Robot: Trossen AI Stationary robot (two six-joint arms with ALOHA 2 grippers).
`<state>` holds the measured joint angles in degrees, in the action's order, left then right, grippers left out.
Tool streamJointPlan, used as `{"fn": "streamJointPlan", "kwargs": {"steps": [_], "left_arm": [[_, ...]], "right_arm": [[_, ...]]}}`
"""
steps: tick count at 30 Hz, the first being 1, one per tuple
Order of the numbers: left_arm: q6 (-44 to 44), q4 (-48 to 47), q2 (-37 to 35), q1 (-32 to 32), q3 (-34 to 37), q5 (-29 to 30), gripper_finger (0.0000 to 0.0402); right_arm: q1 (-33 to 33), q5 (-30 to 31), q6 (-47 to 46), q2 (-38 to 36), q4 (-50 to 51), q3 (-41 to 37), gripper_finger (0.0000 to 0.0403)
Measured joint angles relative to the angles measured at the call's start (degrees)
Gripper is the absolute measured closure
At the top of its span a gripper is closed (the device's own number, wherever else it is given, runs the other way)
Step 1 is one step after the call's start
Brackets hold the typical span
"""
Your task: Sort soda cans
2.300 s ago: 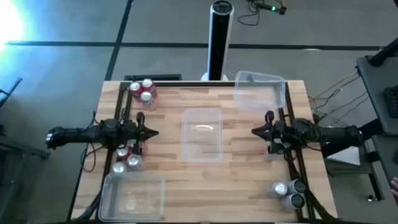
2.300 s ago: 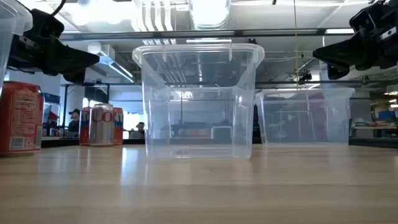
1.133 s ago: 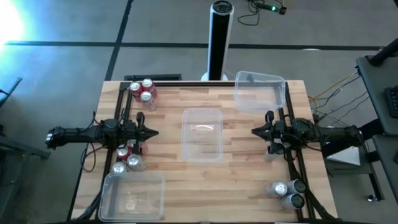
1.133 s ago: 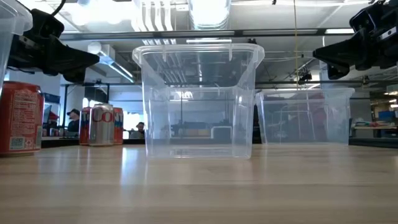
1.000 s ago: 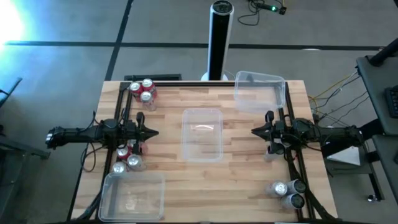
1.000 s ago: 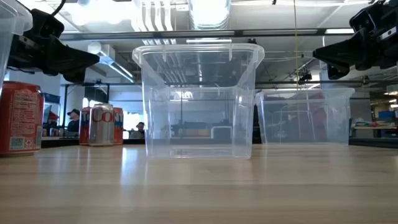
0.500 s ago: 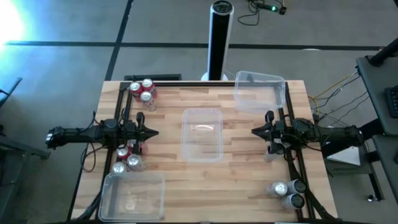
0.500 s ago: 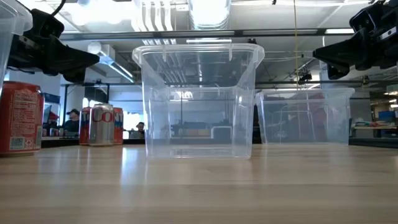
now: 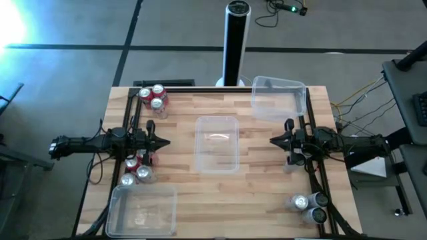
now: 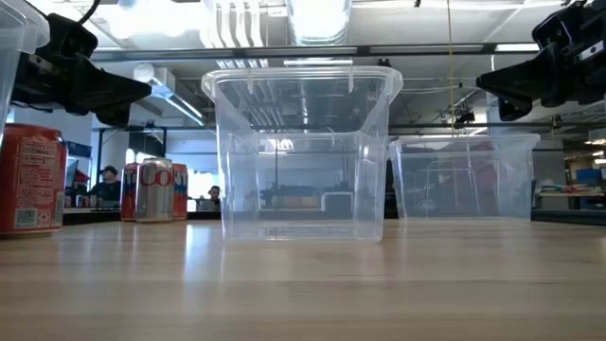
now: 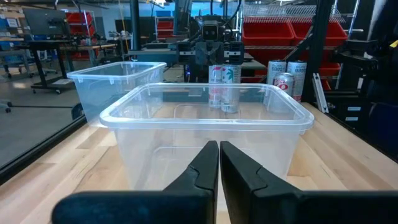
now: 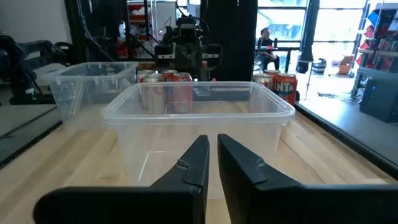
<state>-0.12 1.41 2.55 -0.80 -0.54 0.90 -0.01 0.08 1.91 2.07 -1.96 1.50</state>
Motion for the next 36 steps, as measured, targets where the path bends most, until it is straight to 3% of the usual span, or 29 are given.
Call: {"fn": "streamJointPlan", "kwargs": {"steps": [5,19,21,25,29,32,36], "left_arm": [[0.0,0.0,0.0,0.0,0.0,0.0,0.0402],[0.0,0.0,0.0,0.0,0.0,0.0,0.0402],[0.0,0.0,0.0,0.0,0.0,0.0,0.0402],[0.0,0.0,0.0,0.0,0.0,0.0,0.0402],[0.0,0.0,0.0,0.0,0.0,0.0,0.0402],[0.0,0.0,0.0,0.0,0.0,0.0,0.0402],[0.0,0.0,0.0,0.0,0.0,0.0,0.0402]], "right_arm": [[0.0,0.1,14.4,0.0,-0.5,0.1,0.0374],[0.0,2.3,16.7,0.1,-1.5,0.0,0.0374],[0.0,2.5,13.0,0.3,-4.0,0.0,0.0374],[0.0,3.9,-8.0,0.4,-8.8,0.0,0.0374],[-0.1,7.9,-20.1,2.6,-9.3,2.1,0.0374],[0.1,5.9,-21.6,9.0,-4.8,9.3,0.0374],[0.1,-0.3,-16.1,23.3,4.2,23.4,0.0374]]}}
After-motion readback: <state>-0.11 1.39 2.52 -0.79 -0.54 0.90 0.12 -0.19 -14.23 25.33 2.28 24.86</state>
